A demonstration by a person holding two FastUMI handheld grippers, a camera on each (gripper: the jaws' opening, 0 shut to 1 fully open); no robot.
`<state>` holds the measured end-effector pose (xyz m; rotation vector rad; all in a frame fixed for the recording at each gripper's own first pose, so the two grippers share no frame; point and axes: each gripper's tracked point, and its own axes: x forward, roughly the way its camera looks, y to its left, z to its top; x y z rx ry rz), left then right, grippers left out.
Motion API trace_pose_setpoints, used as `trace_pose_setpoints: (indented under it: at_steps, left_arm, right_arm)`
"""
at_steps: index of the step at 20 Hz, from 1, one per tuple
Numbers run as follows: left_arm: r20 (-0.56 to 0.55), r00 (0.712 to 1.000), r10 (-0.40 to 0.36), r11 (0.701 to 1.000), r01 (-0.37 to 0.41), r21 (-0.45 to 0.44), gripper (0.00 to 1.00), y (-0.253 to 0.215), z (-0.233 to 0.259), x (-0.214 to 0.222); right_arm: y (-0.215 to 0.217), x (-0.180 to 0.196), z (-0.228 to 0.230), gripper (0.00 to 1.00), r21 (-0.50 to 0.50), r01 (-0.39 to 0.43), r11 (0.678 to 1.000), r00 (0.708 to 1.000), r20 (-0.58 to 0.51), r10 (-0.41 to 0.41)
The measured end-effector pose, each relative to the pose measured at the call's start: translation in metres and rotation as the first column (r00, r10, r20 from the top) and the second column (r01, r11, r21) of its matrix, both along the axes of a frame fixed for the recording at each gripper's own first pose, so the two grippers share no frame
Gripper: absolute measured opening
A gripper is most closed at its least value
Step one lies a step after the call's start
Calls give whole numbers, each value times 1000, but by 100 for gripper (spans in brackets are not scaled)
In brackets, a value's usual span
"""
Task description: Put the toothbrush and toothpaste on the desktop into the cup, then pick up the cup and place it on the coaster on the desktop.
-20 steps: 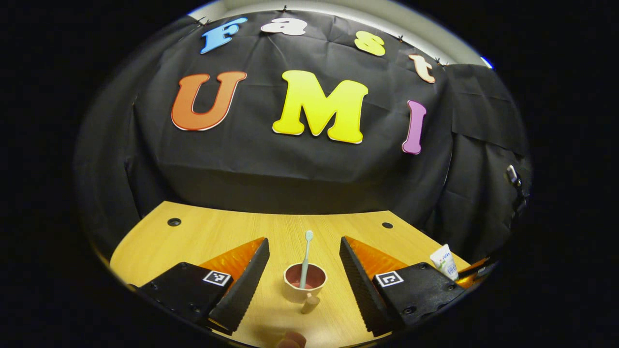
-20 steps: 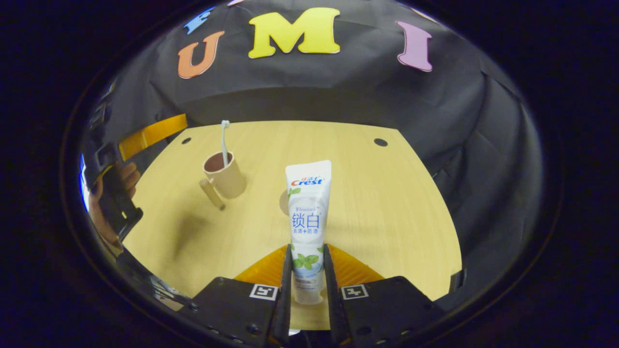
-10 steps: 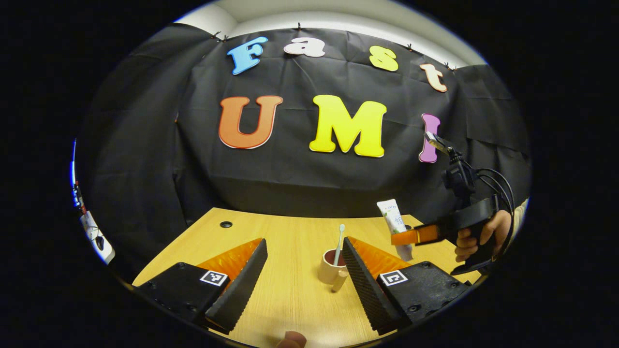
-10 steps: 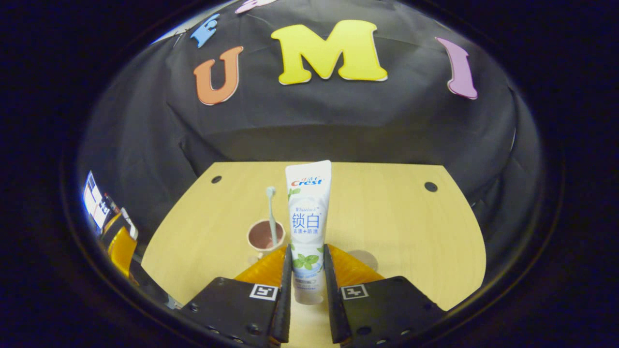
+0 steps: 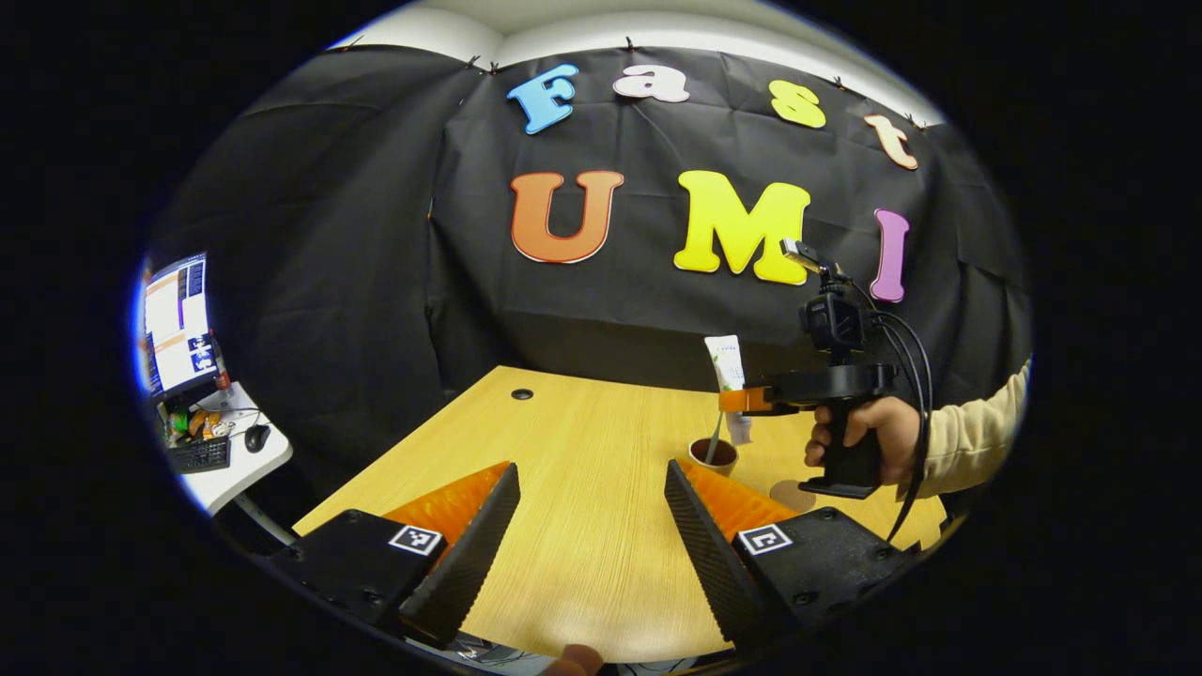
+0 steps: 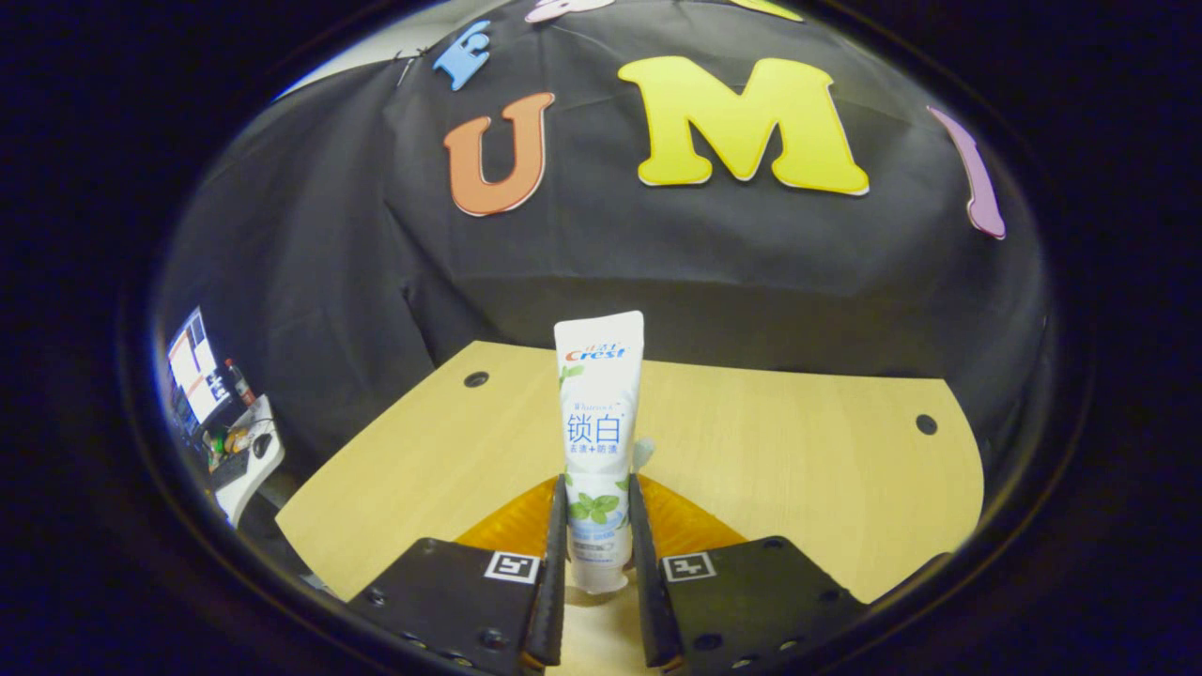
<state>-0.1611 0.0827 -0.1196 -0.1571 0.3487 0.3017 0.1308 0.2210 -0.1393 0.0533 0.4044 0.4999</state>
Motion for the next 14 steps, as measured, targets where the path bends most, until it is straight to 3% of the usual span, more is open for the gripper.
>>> trace_pose_setpoints:
  at_steps: [5,8,12,14]
  left_arm:
    - [-41,999,-12,1000,12,3,98,-14,-6,-4]
    - [-51,998,-29,1000,28,-10,98,-19,-7,1]
    - [-55,995,-80,996,78,-34,98,-24,-12,20]
    - [-55,992,-114,992,111,-64,98,-30,-18,35]
  right_arm:
    - [8,9,-29,35,-9,1,1000,1000,3,-1]
    - [4,6,-24,39,-2,7,1000,999,36,-7]
    - [-15,-24,-11,36,9,13,1000,999,30,-13]
    - [-31,-39,2,41,-2,16,1000,999,51,-16]
